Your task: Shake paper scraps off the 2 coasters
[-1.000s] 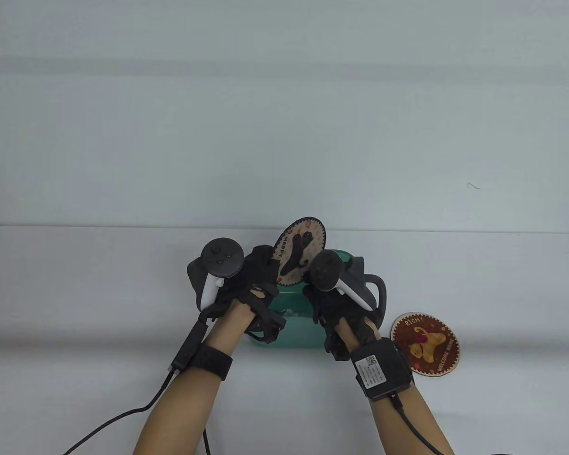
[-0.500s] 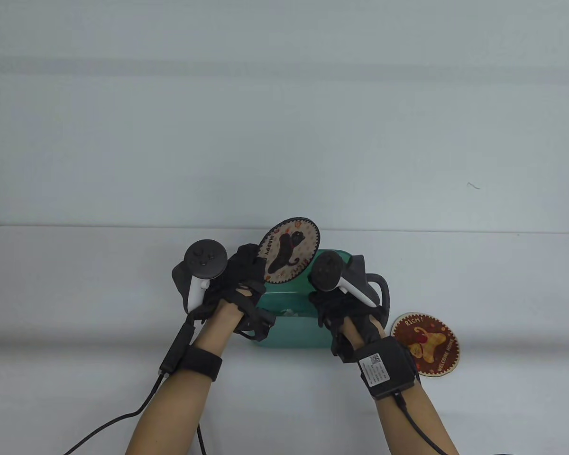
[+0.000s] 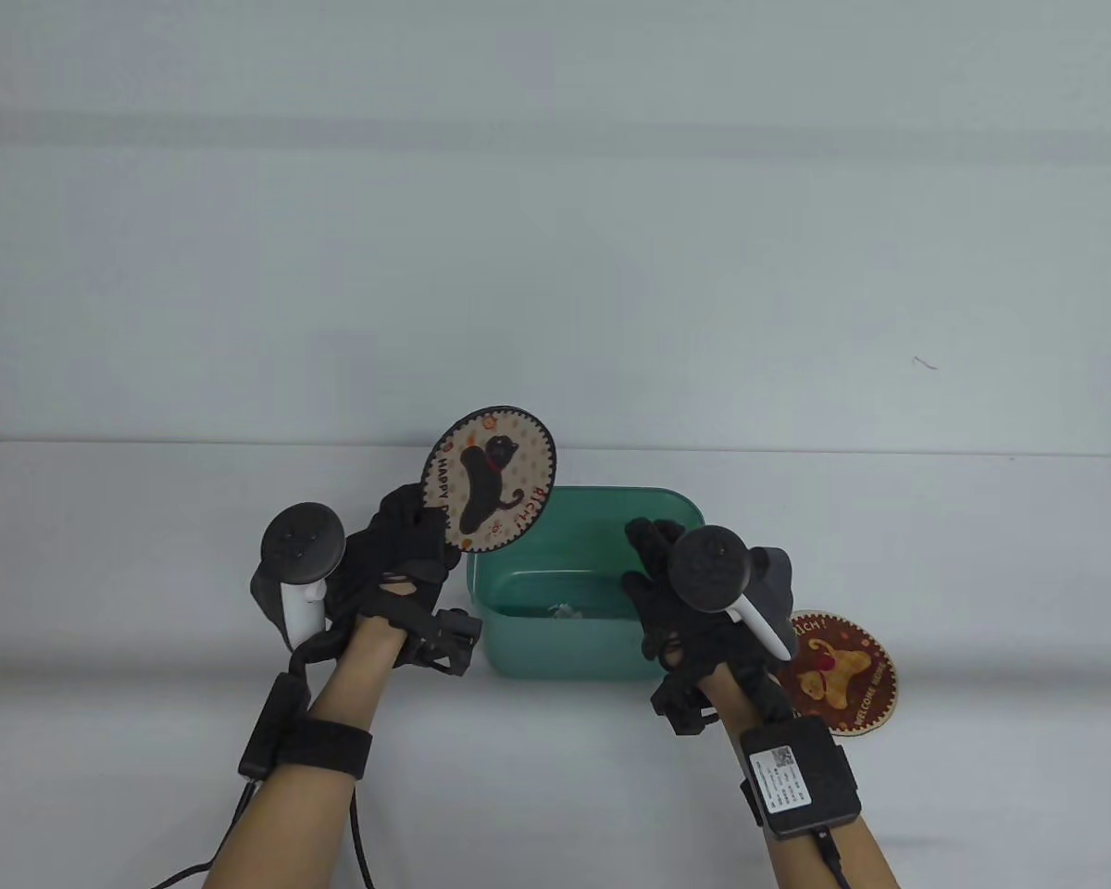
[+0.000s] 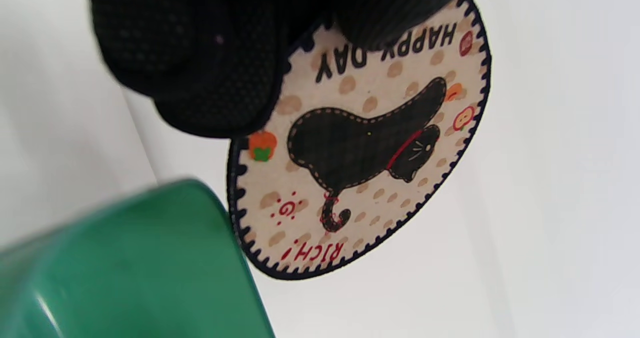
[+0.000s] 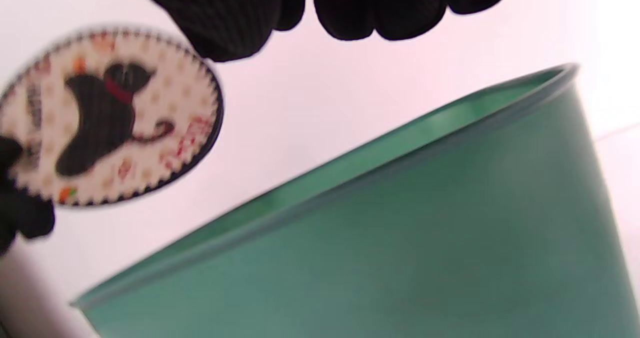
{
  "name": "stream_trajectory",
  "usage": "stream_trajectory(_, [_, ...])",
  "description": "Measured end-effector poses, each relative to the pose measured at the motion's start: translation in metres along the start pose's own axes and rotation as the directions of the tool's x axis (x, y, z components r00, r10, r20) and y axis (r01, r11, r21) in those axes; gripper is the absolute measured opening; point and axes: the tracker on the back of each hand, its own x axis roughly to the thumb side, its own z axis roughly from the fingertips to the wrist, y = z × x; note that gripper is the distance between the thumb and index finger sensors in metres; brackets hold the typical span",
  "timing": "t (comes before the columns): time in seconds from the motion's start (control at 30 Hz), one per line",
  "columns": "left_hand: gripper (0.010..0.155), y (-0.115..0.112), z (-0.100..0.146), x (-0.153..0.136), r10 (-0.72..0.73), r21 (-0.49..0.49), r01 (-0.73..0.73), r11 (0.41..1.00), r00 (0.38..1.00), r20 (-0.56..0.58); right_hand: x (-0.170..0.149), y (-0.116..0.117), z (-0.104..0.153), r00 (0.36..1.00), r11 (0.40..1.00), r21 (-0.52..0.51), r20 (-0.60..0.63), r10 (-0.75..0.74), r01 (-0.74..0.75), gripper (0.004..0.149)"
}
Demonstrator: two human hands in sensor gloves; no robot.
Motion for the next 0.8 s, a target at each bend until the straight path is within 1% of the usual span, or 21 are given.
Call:
stream_trajectory(0.17, [0.043,0.032,0.01,-0.022,0.11,0.084,-0.104,0.991,0.991,-0.078,-0.011,-0.004,0.026,0.999,0.998,-0.024,-0.009,-0.052,0.052,0.057])
stream_trajectory(0.2, [0.043,0.035,0.01,-0.024,0.118,0.086,-0.11,0.99,0.989,-0.087,-0.012,-0.004,0.029,0.998,0.998,-0.025,-0.011,-0.055,0.055,0.057])
stream_trajectory(0.27, [0.043,0.046,0.014,-0.036,0.148,0.116,-0.135,0.984,0.982,-0.116,-0.017,-0.005,0.041,0.998,0.997,-0.036,-0.014,-0.068,0.068,0.056])
stream_trajectory(0.33, [0.043,0.055,0.018,-0.048,0.161,0.139,-0.141,0.98,0.976,-0.148,-0.023,-0.004,0.055,0.997,0.997,-0.025,-0.026,-0.076,0.075,0.056])
stream_trajectory(0.47, [0.043,0.066,0.026,-0.069,0.123,0.153,-0.094,0.984,0.973,-0.194,-0.033,0.001,0.074,0.997,0.998,0.004,-0.05,-0.063,0.063,0.056])
stream_trajectory(0.57, [0.043,0.073,0.033,-0.089,0.111,0.186,-0.067,0.98,0.965,-0.238,-0.042,0.008,0.087,0.993,0.996,0.031,-0.084,-0.081,0.084,0.059])
stream_trajectory(0.63, [0.043,0.076,0.035,-0.101,0.115,0.205,-0.059,0.977,0.956,-0.271,-0.046,0.013,0.091,0.99,0.993,0.049,-0.101,-0.103,0.108,0.06])
stream_trajectory(0.8, [0.043,0.079,0.038,-0.124,0.122,0.232,-0.042,0.972,0.932,-0.343,-0.054,0.026,0.097,0.988,0.991,0.084,-0.125,-0.089,0.1,0.06])
